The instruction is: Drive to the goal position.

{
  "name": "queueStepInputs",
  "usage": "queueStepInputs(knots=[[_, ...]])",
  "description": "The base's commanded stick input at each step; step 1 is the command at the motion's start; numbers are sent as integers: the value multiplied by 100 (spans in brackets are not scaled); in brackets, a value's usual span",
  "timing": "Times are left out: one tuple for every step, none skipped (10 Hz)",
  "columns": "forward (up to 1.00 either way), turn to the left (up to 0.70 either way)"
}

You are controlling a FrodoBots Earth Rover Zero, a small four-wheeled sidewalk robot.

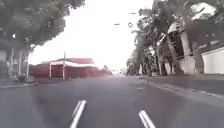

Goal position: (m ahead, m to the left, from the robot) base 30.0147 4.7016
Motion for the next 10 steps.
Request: queueStepInputs(knots=[[100,-29],[100,0],[100,0],[100,0],[100,0],[100,-21],[100,-40],[100,-40],[100,-40],[100,-39]])
